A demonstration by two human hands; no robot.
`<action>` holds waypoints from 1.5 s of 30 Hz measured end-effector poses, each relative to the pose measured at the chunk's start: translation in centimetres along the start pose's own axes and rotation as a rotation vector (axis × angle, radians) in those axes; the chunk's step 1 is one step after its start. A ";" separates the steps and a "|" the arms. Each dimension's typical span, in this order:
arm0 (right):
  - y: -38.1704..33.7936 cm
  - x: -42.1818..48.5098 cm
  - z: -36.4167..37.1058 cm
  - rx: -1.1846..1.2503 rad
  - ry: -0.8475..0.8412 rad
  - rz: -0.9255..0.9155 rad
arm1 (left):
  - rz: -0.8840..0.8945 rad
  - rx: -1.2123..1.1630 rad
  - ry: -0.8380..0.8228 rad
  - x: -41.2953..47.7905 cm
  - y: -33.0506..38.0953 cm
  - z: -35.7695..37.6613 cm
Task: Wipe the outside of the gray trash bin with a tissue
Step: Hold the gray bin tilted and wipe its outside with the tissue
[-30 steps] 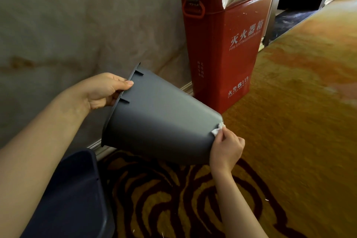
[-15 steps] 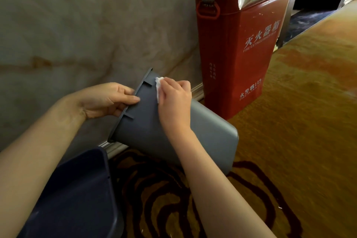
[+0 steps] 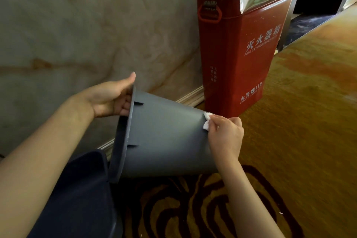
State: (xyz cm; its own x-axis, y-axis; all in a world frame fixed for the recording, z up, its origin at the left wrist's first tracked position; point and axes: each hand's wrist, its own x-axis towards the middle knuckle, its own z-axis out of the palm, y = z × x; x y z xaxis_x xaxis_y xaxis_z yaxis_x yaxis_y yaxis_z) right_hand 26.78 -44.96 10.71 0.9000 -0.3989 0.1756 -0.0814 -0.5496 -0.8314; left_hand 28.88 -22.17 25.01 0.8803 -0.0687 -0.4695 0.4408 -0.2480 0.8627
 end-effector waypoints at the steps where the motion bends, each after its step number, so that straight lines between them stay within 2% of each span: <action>1: 0.1 -0.2 0.1 -0.020 -0.013 -0.023 | -0.005 -0.071 0.090 0.3 0.2 0.3; 4: -0.2 -1.4 0.6 -0.045 0.008 -0.108 | -0.012 -0.122 0.339 1.0 0.5 0.9; 6: -0.3 -2.3 0.8 -0.003 0.061 -0.164 | -0.041 -0.091 0.401 1.0 0.6 1.0; 11: -0.9 -3.6 0.8 0.114 0.104 -0.239 | -0.075 -0.116 0.368 -0.2 0.9 1.5; 17: -7.0 -7.6 1.8 0.343 0.116 -0.606 | -0.089 -0.136 0.273 -0.5 1.8 3.1; 19: -8.8 -9.4 2.4 0.412 0.077 -0.660 | -0.076 -0.134 0.256 -0.4 2.0 3.7; 23: -8.9 -9.3 2.5 0.424 0.052 -0.652 | -0.047 -0.133 0.249 -0.3 1.9 4.0; 25: -7.7 -7.9 2.1 0.380 0.098 -0.615 | -0.022 -0.118 0.235 -0.3 1.8 4.2; 29: -5.2 -5.1 1.7 0.303 0.235 -0.437 | 0.063 -0.019 0.175 -0.3 1.7 4.3; 34: -4.2 -4.2 2.0 0.334 0.222 -0.228 | 0.082 0.188 0.103 -0.5 1.0 4.8; 36: -5.0 -4.6 2.2 0.361 0.210 -0.241 | 0.063 0.193 0.072 -0.6 0.4 5.3; 41: -9.3 -5.8 3.0 0.461 0.175 -0.430 | 0.057 0.127 0.023 -0.5 -0.6 5.0; 45: -9.0 -6.0 3.7 0.442 0.154 -0.422 | 0.034 0.084 -0.006 -0.3 -0.9 4.3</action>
State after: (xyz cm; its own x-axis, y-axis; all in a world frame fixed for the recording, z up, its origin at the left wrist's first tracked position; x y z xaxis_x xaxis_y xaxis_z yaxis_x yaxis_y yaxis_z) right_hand 23.74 -34.89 15.23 0.7412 -0.3330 0.5828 0.4816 -0.3410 -0.8074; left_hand 27.45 -26.06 23.60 0.8931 -0.0842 -0.4418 0.3945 -0.3252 0.8594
